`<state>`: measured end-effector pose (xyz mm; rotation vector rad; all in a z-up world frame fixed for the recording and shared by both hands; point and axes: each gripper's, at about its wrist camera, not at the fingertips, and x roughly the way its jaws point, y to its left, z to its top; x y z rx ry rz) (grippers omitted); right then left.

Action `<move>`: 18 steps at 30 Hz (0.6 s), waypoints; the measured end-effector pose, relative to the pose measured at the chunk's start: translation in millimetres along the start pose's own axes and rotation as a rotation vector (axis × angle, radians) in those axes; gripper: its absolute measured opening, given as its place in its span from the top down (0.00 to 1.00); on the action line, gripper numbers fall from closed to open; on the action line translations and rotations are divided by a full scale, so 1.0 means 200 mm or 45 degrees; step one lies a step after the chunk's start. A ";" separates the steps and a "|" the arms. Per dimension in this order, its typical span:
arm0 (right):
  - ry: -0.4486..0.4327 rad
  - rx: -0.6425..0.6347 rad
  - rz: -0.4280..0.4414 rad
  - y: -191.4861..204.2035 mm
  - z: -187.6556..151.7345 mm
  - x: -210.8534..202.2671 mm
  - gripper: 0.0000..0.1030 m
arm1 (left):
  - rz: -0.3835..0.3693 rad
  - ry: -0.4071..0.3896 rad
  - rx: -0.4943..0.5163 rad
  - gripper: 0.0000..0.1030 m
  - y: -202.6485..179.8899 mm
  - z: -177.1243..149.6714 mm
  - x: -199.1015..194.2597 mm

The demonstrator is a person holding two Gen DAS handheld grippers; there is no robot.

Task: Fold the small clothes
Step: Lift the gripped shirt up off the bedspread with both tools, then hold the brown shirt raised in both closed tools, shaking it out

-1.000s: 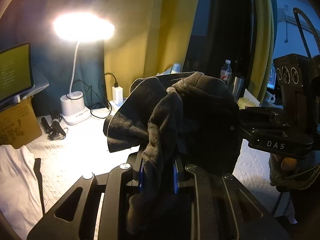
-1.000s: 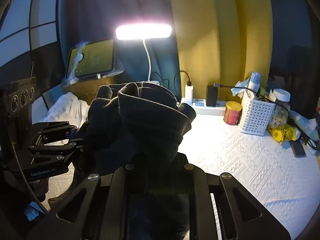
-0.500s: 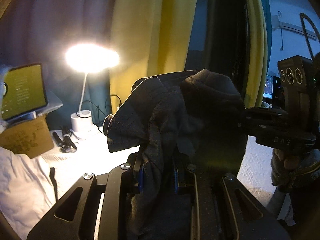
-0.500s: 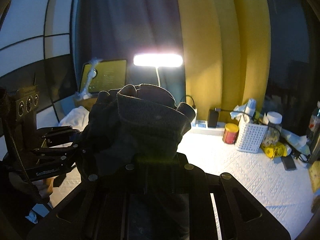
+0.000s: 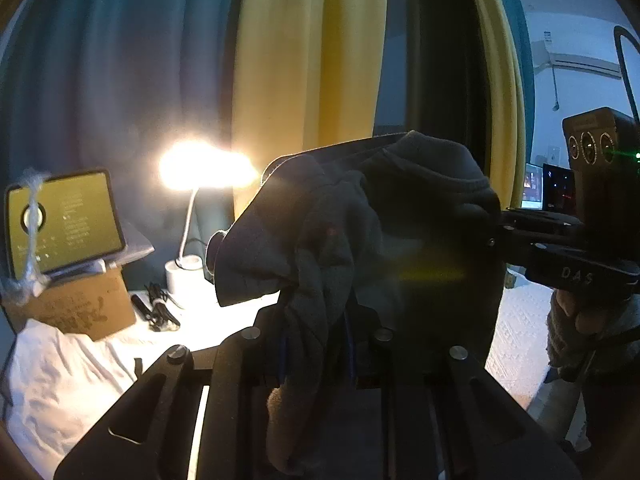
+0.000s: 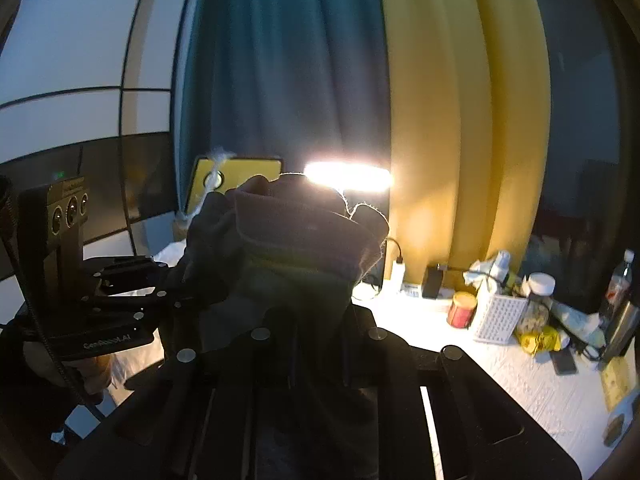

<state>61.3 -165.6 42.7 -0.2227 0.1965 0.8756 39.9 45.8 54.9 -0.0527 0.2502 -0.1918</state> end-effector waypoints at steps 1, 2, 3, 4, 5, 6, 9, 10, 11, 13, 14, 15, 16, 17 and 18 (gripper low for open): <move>-0.012 -0.005 0.000 0.01 0.01 -0.01 0.84 | 0.002 -0.008 0.004 0.82 0.00 0.01 -0.02; -0.021 -0.009 0.001 0.02 0.02 -0.02 0.84 | 0.006 -0.018 0.007 0.82 0.00 0.01 -0.04; -0.030 -0.013 0.002 0.04 0.03 -0.03 0.84 | 0.008 -0.026 0.009 0.82 0.01 0.02 -0.05; -0.037 -0.017 0.003 0.05 0.04 -0.04 0.84 | 0.012 -0.034 0.011 0.82 0.02 0.03 -0.07; -0.046 -0.021 0.004 0.06 0.05 -0.05 0.84 | 0.017 -0.043 0.014 0.82 0.03 0.03 -0.08; -0.054 -0.025 0.007 0.07 0.06 -0.05 0.84 | 0.023 -0.050 0.017 0.82 0.04 0.03 -0.09; -0.082 -0.044 0.020 0.12 0.09 -0.07 0.84 | 0.035 -0.068 0.030 0.82 0.06 0.05 -0.13; -0.089 -0.050 0.025 0.13 0.10 -0.07 0.84 | 0.039 -0.073 0.031 0.82 0.07 0.05 -0.14; -0.099 -0.056 0.033 0.15 0.11 -0.08 0.84 | 0.046 -0.080 0.031 0.82 0.08 0.05 -0.16; -0.113 -0.073 0.048 0.18 0.13 -0.08 0.84 | 0.062 -0.089 0.031 0.82 0.11 0.05 -0.18; -0.117 -0.078 0.055 0.20 0.14 -0.08 0.84 | 0.073 -0.095 0.032 0.82 0.12 0.05 -0.20; -0.124 -0.086 0.066 0.22 0.15 -0.08 0.84 | 0.082 -0.100 0.032 0.82 0.13 0.05 -0.21; -0.128 -0.092 0.072 0.23 0.16 -0.08 0.84 | 0.094 -0.108 0.032 0.82 0.14 0.05 -0.23; -0.134 -0.098 0.080 0.25 0.16 -0.08 0.84 | 0.104 -0.114 0.033 0.82 0.15 0.06 -0.24; -0.140 -0.104 0.089 0.27 0.17 -0.08 0.84 | 0.114 -0.119 0.033 0.82 0.16 0.06 -0.26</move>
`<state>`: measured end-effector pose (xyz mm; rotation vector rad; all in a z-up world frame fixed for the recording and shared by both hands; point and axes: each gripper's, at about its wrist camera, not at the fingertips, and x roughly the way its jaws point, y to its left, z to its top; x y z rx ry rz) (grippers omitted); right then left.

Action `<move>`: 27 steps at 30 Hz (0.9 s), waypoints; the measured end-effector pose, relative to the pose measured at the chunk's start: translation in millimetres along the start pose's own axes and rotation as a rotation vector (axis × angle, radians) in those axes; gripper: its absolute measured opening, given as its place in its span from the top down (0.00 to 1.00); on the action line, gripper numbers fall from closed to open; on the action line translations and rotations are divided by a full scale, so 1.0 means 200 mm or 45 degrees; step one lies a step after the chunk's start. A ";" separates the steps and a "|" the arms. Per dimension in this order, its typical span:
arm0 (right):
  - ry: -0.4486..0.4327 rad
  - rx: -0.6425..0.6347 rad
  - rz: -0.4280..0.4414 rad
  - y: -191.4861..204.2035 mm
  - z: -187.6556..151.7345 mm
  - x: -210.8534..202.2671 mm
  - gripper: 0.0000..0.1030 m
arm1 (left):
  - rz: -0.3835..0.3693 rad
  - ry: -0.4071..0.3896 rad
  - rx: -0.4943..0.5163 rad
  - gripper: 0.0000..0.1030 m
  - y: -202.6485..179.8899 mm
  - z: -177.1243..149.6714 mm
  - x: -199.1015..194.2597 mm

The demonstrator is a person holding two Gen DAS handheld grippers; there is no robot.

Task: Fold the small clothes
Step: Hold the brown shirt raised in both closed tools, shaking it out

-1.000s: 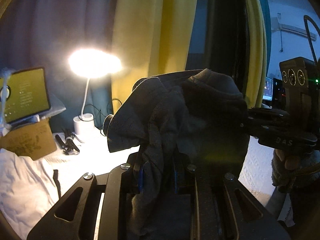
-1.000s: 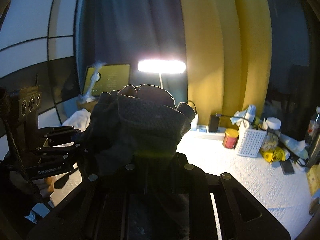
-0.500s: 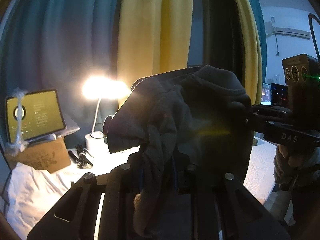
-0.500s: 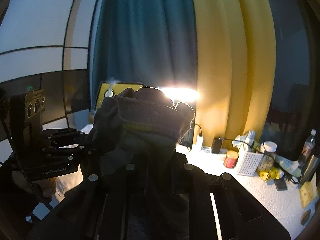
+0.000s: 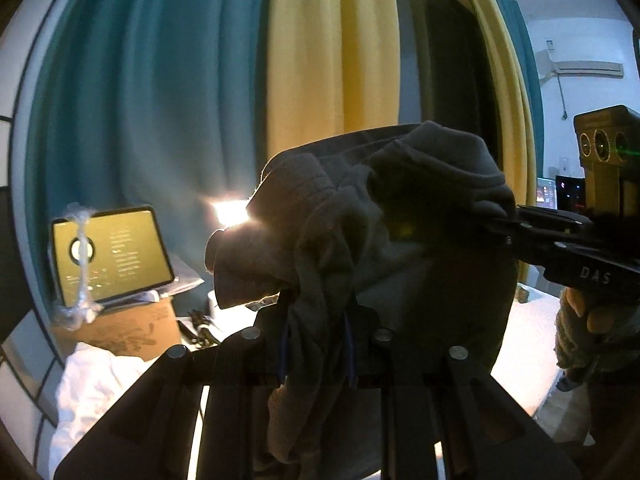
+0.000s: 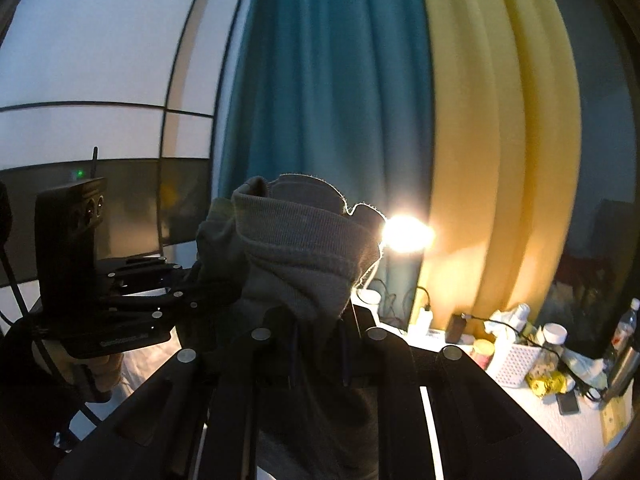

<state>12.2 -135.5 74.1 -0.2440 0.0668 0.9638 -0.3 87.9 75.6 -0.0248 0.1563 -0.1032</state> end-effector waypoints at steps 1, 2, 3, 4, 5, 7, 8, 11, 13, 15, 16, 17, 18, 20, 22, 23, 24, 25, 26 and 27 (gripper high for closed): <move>-0.006 -0.005 0.008 0.01 0.01 0.00 0.84 | 0.010 -0.006 0.001 0.82 0.01 0.00 -0.01; -0.012 -0.010 0.016 0.03 0.02 0.00 0.84 | 0.021 -0.011 0.002 0.82 0.02 0.00 -0.03; -0.018 -0.018 0.025 0.05 0.03 0.00 0.84 | 0.029 -0.013 0.002 0.82 0.03 0.00 -0.04; -0.023 -0.025 0.033 0.06 0.03 0.00 0.84 | 0.037 -0.016 0.001 0.82 0.05 0.01 -0.06; -0.027 -0.032 0.040 0.08 0.04 -0.01 0.84 | 0.046 -0.021 0.003 0.82 0.06 0.01 -0.08; -0.039 -0.047 0.057 0.12 0.05 -0.01 0.84 | 0.064 -0.027 0.012 0.82 0.08 0.01 -0.13; -0.046 -0.054 0.065 0.13 0.06 -0.02 0.84 | 0.073 -0.031 0.015 0.82 0.09 0.01 -0.14; -0.067 -0.071 0.093 0.18 0.08 -0.04 0.84 | 0.099 -0.038 0.030 0.82 0.11 0.01 -0.20; -0.077 -0.076 0.108 0.20 0.08 -0.05 0.84 | 0.115 -0.041 0.043 0.82 0.12 0.01 -0.23; -0.085 -0.077 0.128 0.23 0.09 -0.07 0.84 | 0.128 -0.041 0.055 0.82 0.13 0.01 -0.27; -0.086 -0.076 0.135 0.23 0.09 -0.07 0.84 | 0.135 -0.039 0.061 0.82 0.13 0.01 -0.28; -0.085 -0.074 0.146 0.25 0.08 -0.07 0.84 | 0.140 -0.033 0.064 0.82 0.13 0.00 -0.30; -0.081 -0.071 0.153 0.26 0.09 -0.08 0.84 | 0.144 -0.024 0.067 0.82 0.13 0.00 -0.31; -0.073 -0.066 0.165 0.28 0.08 -0.09 0.84 | 0.149 -0.012 0.072 0.82 0.13 0.00 -0.34; -0.070 -0.067 0.170 0.30 0.08 -0.11 0.84 | 0.149 -0.011 0.081 0.82 0.12 -0.01 -0.37; -0.071 -0.067 0.173 0.31 0.08 -0.13 0.84 | 0.147 -0.009 0.082 0.82 0.12 -0.02 -0.38; -0.070 -0.066 0.176 0.31 0.08 -0.13 0.84 | 0.138 0.013 0.093 0.82 0.12 -0.02 -0.39; -0.071 -0.066 0.178 0.31 0.08 -0.14 0.84 | 0.135 0.016 0.092 0.82 0.12 -0.02 -0.39; -0.070 -0.065 0.180 0.32 0.08 -0.14 0.84 | 0.135 0.021 0.091 0.82 0.12 -0.02 -0.39; -0.068 -0.065 0.182 0.32 0.08 -0.13 0.84 | 0.135 0.028 0.089 0.82 0.12 -0.03 -0.39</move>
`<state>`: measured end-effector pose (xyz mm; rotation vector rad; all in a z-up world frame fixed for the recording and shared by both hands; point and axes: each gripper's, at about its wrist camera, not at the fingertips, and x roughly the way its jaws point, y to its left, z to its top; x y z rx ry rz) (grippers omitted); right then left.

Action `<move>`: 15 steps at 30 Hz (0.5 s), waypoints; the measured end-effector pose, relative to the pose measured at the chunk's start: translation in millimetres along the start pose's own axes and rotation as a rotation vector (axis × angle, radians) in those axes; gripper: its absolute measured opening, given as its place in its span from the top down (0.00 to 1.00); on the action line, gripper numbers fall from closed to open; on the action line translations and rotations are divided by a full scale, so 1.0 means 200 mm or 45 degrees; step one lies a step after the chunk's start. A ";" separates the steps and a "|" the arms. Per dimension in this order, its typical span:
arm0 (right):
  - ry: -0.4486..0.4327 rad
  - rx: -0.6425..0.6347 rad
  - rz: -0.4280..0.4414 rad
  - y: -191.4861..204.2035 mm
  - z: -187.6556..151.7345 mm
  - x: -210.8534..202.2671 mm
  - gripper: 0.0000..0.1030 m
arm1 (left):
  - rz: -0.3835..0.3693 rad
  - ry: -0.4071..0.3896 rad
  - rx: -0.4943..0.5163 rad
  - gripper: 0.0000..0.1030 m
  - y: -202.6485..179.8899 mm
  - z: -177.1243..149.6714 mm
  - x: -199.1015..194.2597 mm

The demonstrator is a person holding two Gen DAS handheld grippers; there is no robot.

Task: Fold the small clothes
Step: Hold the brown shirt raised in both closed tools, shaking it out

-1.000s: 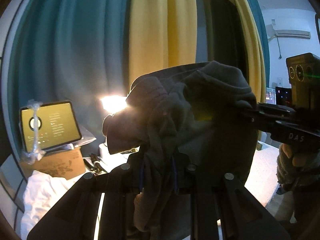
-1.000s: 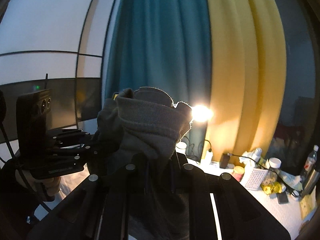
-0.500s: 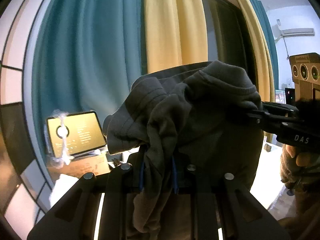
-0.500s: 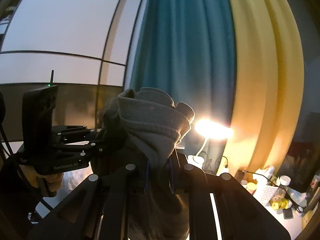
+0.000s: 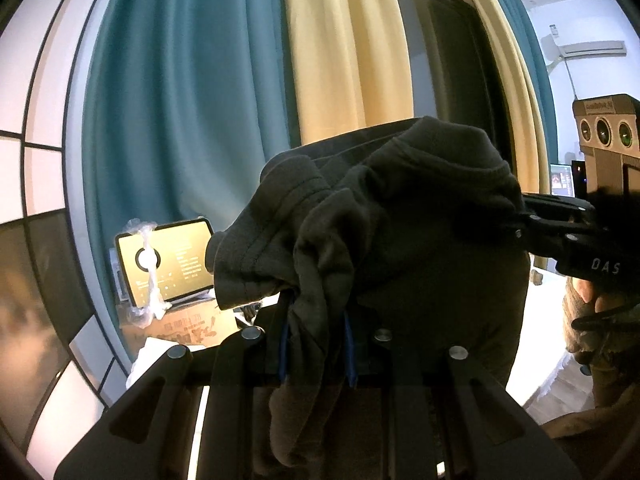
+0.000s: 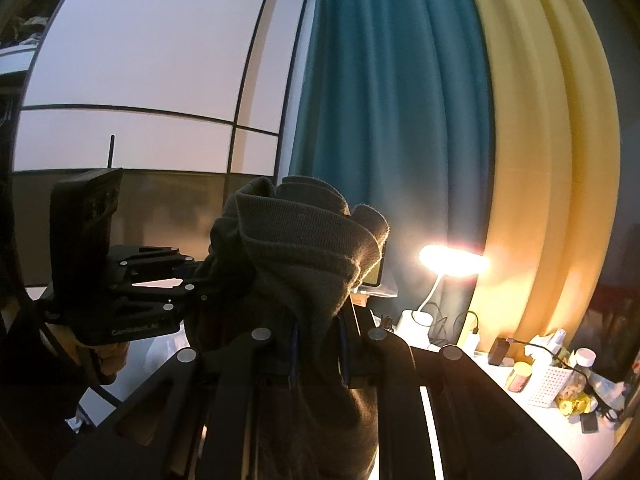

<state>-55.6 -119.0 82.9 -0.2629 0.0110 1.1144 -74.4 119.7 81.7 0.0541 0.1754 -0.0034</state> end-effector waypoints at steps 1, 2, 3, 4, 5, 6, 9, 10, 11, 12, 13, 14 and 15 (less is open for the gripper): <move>0.004 0.003 0.001 0.00 0.00 0.01 0.84 | -0.001 0.005 -0.003 0.82 0.00 -0.01 0.01; 0.007 0.008 0.003 -0.01 -0.01 0.01 0.84 | -0.001 0.012 -0.006 0.82 0.01 -0.01 0.02; 0.015 0.017 0.005 -0.01 -0.02 0.03 0.84 | -0.002 0.019 -0.008 0.82 0.01 -0.02 0.02; 0.022 0.024 0.006 -0.01 -0.02 0.03 0.84 | -0.005 0.028 -0.011 0.82 0.01 -0.03 0.03; 0.031 0.034 0.007 -0.02 -0.03 0.04 0.84 | -0.008 0.042 -0.016 0.82 0.01 -0.04 0.05; 0.046 0.050 0.009 -0.03 -0.05 0.06 0.84 | -0.010 0.056 -0.020 0.82 0.02 -0.05 0.07; 0.082 0.076 0.007 -0.05 -0.09 0.11 0.84 | -0.019 0.090 -0.026 0.82 0.02 -0.08 0.12; 0.090 0.082 0.006 -0.06 -0.10 0.12 0.84 | -0.025 0.100 -0.032 0.82 0.02 -0.09 0.14; 0.101 0.091 0.004 -0.06 -0.11 0.13 0.84 | -0.030 0.111 -0.037 0.82 0.03 -0.10 0.16; 0.109 0.099 0.003 -0.07 -0.12 0.15 0.84 | -0.033 0.117 -0.041 0.82 0.02 -0.11 0.17; 0.115 0.105 0.001 -0.08 -0.13 0.16 0.84 | -0.038 0.121 -0.045 0.82 0.02 -0.12 0.18; 0.121 0.112 -0.003 -0.09 -0.14 0.17 0.84 | -0.043 0.125 -0.049 0.82 0.02 -0.12 0.19; 0.126 0.120 -0.006 -0.11 -0.15 0.18 0.84 | -0.045 0.127 -0.052 0.82 0.02 -0.12 0.20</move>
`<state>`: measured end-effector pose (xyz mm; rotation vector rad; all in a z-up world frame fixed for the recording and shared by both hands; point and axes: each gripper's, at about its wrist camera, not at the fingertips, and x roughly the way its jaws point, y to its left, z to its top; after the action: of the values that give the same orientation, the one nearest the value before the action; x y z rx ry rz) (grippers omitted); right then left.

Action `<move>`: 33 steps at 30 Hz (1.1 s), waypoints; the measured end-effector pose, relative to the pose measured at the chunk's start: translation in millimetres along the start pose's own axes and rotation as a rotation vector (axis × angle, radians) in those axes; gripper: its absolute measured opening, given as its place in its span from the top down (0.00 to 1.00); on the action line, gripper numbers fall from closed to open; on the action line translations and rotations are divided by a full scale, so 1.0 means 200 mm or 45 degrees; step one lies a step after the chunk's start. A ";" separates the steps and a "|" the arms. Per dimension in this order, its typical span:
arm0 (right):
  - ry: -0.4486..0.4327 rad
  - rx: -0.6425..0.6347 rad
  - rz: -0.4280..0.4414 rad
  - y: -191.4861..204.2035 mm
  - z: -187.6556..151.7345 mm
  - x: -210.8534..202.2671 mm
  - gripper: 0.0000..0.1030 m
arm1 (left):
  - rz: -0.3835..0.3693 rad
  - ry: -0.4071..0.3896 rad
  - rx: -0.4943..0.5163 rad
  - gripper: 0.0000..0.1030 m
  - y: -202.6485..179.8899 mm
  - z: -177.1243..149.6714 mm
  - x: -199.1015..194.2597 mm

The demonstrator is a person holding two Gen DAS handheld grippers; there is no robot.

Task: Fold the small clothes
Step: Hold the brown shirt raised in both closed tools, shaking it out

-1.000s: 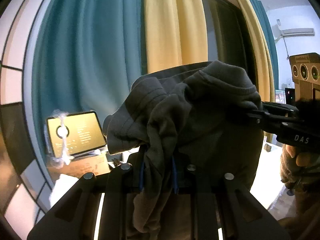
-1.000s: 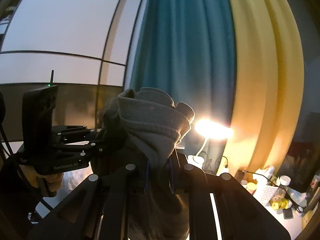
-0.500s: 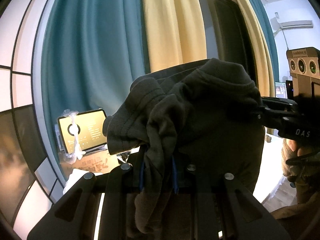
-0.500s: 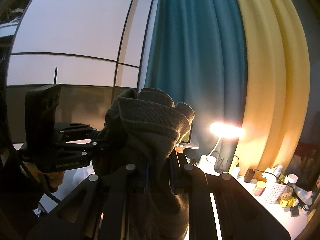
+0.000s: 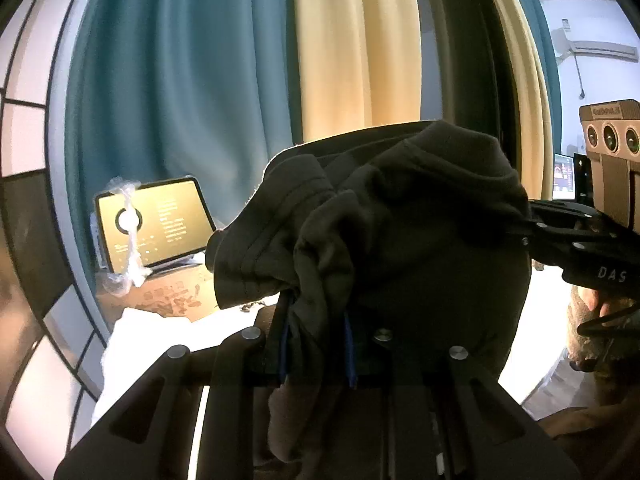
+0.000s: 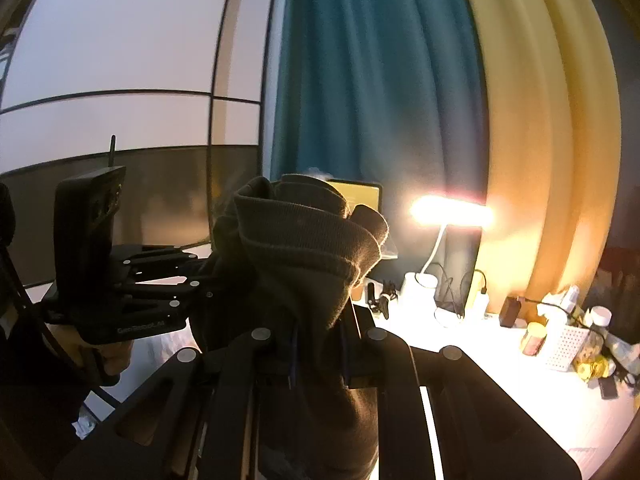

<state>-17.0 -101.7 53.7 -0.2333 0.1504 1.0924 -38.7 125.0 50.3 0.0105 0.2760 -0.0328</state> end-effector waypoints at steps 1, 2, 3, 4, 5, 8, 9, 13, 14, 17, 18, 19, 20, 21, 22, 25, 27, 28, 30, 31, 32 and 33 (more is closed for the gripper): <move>0.003 0.006 -0.003 -0.01 -0.01 0.01 0.84 | -0.001 0.002 0.000 0.82 0.00 0.00 0.01; 0.006 0.011 -0.005 -0.02 -0.01 0.02 0.84 | -0.001 0.004 0.001 0.82 0.00 0.00 0.02; 0.009 0.017 -0.009 -0.04 -0.02 0.03 0.84 | -0.002 0.006 0.002 0.82 0.00 0.00 0.04; 0.013 0.021 -0.011 -0.05 -0.03 0.04 0.84 | -0.002 0.010 0.000 0.82 0.00 0.00 0.05; 0.018 0.025 -0.013 -0.06 -0.03 0.06 0.84 | -0.004 0.016 -0.003 0.82 0.00 0.00 0.06; 0.037 0.036 -0.020 -0.10 -0.05 0.10 0.84 | -0.014 0.035 -0.009 0.82 0.00 -0.01 0.10; 0.045 0.043 -0.023 -0.11 -0.05 0.12 0.84 | -0.018 0.041 -0.010 0.82 0.00 -0.02 0.11; 0.071 0.075 -0.031 -0.18 -0.08 0.20 0.84 | -0.030 0.077 -0.013 0.82 0.00 -0.03 0.18; 0.078 0.083 -0.032 -0.20 -0.09 0.22 0.84 | -0.032 0.086 -0.016 0.82 0.01 -0.03 0.20; 0.098 0.100 -0.032 -0.24 -0.11 0.28 0.84 | -0.039 0.107 -0.026 0.82 0.02 -0.03 0.26; 0.107 0.108 -0.032 -0.27 -0.11 0.30 0.84 | -0.042 0.115 -0.031 0.82 0.02 -0.04 0.28; 0.113 0.112 -0.030 -0.28 -0.12 0.32 0.84 | -0.046 0.124 -0.040 0.82 0.03 -0.05 0.30; 0.122 0.119 -0.028 -0.30 -0.13 0.34 0.84 | -0.051 0.132 -0.050 0.82 0.04 -0.05 0.33; 0.132 0.124 -0.027 -0.31 -0.13 0.37 0.84 | -0.056 0.139 -0.061 0.82 0.05 -0.06 0.35; 0.142 0.130 -0.026 -0.33 -0.14 0.39 0.84 | -0.059 0.148 -0.074 0.82 0.06 -0.07 0.38; 0.172 0.145 -0.021 -0.38 -0.16 0.48 0.84 | -0.060 0.177 -0.092 0.82 0.08 -0.08 0.44; 0.188 0.153 -0.018 -0.42 -0.17 0.53 0.84 | -0.060 0.200 -0.102 0.82 0.10 -0.09 0.49; 0.199 0.156 -0.017 -0.43 -0.18 0.56 0.84 | -0.061 0.213 -0.106 0.82 0.11 -0.10 0.52; 0.218 0.167 -0.011 -0.46 -0.20 0.61 0.84 | -0.060 0.235 -0.115 0.82 0.12 -0.12 0.57; 0.233 0.173 -0.008 -0.48 -0.21 0.65 0.84 | -0.060 0.248 -0.120 0.82 0.13 -0.12 0.59; 0.241 0.177 -0.004 -0.49 -0.21 0.67 0.84 | -0.060 0.263 -0.127 0.82 0.14 -0.14 0.62; 0.252 0.182 -0.001 -0.51 -0.22 0.70 0.84 | -0.060 0.275 -0.133 0.82 0.15 -0.14 0.64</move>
<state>137.9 -37.2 -11.3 -0.2128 0.4043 1.0519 77.2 151.7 -11.9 -0.0966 0.4935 -0.0645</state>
